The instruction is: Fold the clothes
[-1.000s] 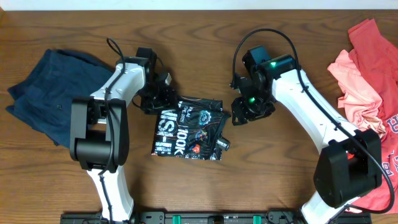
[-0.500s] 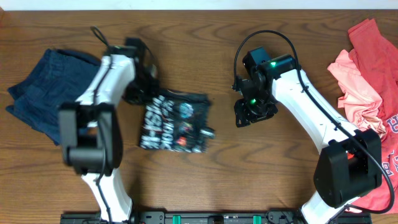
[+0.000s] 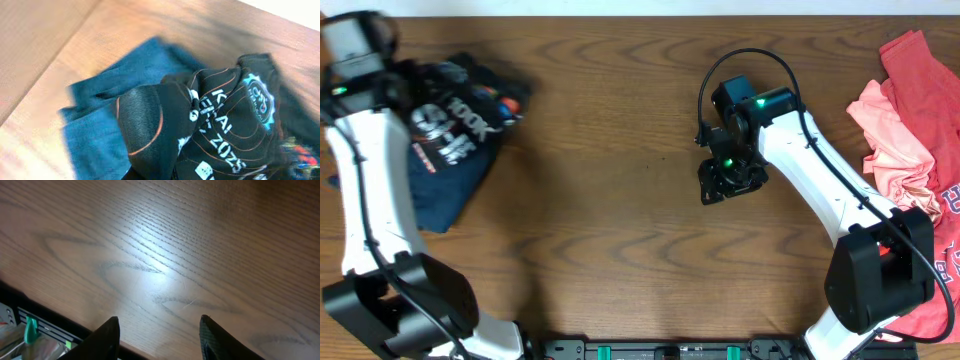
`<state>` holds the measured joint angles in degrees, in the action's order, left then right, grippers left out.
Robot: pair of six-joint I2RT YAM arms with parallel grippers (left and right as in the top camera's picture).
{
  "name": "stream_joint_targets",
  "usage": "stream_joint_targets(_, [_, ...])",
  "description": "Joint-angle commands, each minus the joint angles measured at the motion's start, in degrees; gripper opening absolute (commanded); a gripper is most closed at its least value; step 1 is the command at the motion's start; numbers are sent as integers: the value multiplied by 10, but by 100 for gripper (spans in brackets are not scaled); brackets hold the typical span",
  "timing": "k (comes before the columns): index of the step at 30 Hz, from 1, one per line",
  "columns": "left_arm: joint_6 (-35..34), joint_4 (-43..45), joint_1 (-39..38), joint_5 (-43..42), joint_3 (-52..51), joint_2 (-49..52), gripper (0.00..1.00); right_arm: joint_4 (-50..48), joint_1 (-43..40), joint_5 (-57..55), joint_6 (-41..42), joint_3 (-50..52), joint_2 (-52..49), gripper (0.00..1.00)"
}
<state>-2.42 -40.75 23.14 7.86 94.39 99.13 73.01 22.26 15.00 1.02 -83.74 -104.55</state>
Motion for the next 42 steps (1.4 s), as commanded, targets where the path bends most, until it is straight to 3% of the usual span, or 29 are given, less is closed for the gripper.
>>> stream_joint_targets(1, [-45,1,54,17,2,26,6,4,-7,-2,7,-5,2,50])
stream_joint_targets(5, [-91,-6,107,12,0,47,9,11,-9,-3,6,-5,2,49])
stream_joint_targets(6, [-94,-7,118,-1,-2,51,22,11,-9,-2,6,-5,2,50])
stream_joint_targets(7, [-95,-8,128,-20,-3,54,46,11,-10,-2,6,-5,2,50])
stream_joint_targets(8, [-95,-7,137,-43,-3,57,82,11,-10,-2,6,-5,2,51])
stream_joint_targets(9, [-95,-8,144,-57,-3,57,98,11,-11,-2,6,-5,2,51])
stream_joint_targets(13, [-106,-9,165,-79,-3,56,98,9,-15,-2,7,-5,2,51])
stream_joint_targets(19, [-94,-8,145,-217,-3,56,98,-52,-29,-2,54,-5,2,55])
stream_joint_targets(25, [-27,-14,14,-268,-3,57,98,-166,-56,-1,158,-5,2,96])
stream_joint_targets(29, [3,-43,-102,-262,-3,60,98,-200,-94,11,169,-5,2,99])
stream_joint_targets(34, [2,-216,-216,-247,-3,63,98,-117,-162,-15,139,-5,2,99])
stream_joint_targets(42, [0,-463,-252,-247,-6,55,98,47,-186,-15,115,-5,7,99])
